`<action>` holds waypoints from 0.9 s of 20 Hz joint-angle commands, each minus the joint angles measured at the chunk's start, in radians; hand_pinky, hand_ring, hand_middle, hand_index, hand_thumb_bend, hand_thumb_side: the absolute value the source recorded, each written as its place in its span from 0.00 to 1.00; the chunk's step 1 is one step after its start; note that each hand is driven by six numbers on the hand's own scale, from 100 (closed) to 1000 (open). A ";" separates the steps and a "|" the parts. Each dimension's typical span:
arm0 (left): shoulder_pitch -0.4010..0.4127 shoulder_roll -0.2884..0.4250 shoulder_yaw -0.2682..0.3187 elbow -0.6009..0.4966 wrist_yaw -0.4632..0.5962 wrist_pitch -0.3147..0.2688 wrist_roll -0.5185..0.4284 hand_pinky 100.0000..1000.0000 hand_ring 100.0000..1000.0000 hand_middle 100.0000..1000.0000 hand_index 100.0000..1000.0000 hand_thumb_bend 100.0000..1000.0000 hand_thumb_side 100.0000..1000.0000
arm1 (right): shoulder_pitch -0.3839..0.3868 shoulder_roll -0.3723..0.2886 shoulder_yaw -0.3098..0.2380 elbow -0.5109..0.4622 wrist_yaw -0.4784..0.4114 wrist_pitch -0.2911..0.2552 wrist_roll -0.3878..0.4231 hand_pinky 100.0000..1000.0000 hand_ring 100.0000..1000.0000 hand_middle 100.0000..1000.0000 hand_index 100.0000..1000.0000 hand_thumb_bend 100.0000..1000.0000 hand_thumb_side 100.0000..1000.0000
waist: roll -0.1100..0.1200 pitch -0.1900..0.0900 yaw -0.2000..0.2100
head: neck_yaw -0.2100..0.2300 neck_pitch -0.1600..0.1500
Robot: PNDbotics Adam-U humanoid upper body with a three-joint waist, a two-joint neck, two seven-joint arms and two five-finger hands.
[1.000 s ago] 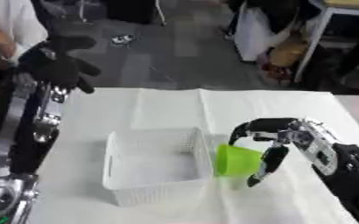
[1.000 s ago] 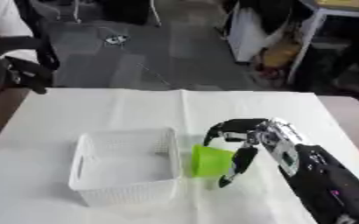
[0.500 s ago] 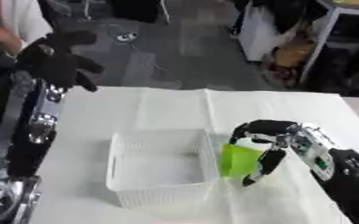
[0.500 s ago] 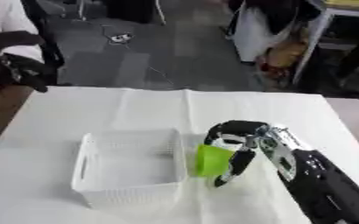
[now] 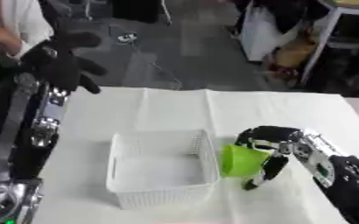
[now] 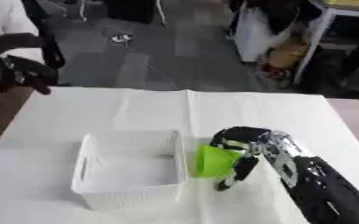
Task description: Pick up objects on the table and place them in the box.
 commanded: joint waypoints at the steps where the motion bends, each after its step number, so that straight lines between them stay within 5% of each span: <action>1: -0.018 0.003 0.001 -0.017 0.006 -0.001 -0.002 0.42 0.54 0.74 0.82 0.16 0.98 | -0.004 -0.015 -0.012 0.006 0.010 0.008 -0.013 0.17 0.46 0.72 0.80 0.69 0.33 | 0.005 -0.015 0.000 | -0.009 -0.013; 4: -0.019 0.002 0.001 -0.017 0.006 -0.002 -0.002 0.42 0.54 0.73 0.82 0.16 0.98 | -0.001 -0.013 -0.014 0.013 0.003 0.012 -0.021 0.00 0.41 0.70 0.79 0.68 0.33 | 0.005 -0.014 0.001 | -0.008 -0.012; 7: -0.020 0.001 0.001 -0.017 0.006 -0.002 -0.002 0.42 0.53 0.73 0.82 0.16 0.98 | -0.001 -0.012 -0.013 0.016 0.003 0.017 -0.027 0.00 0.39 0.67 0.78 0.68 0.33 | 0.005 -0.013 0.002 | -0.008 -0.011; 11: -0.022 0.000 0.001 -0.017 0.007 -0.002 -0.003 0.42 0.53 0.73 0.82 0.16 0.98 | 0.002 -0.010 -0.018 0.009 -0.001 0.019 -0.070 0.00 0.27 0.47 0.60 0.60 0.34 | 0.004 -0.012 0.005 | 0.000 -0.014; 15: -0.023 -0.001 0.001 -0.017 0.007 -0.003 -0.003 0.42 0.53 0.73 0.82 0.16 0.98 | 0.003 -0.012 -0.021 -0.012 -0.008 0.015 -0.197 0.00 0.07 0.20 0.34 0.31 0.28 | 0.003 -0.012 0.005 | 0.003 -0.014; 17: -0.023 -0.001 0.001 -0.017 0.007 -0.004 -0.003 0.42 0.53 0.73 0.82 0.16 0.98 | 0.004 -0.016 -0.015 -0.020 0.000 0.001 -0.271 0.00 0.00 0.11 0.32 0.19 0.35 | 0.003 -0.012 0.005 | 0.004 -0.014; 18: -0.023 0.000 0.000 -0.017 0.008 -0.003 -0.003 0.42 0.53 0.73 0.82 0.16 0.98 | 0.005 -0.017 -0.012 -0.018 0.002 -0.006 -0.299 0.00 0.00 0.00 0.30 0.00 0.53 | 0.003 -0.013 0.005 | 0.004 -0.014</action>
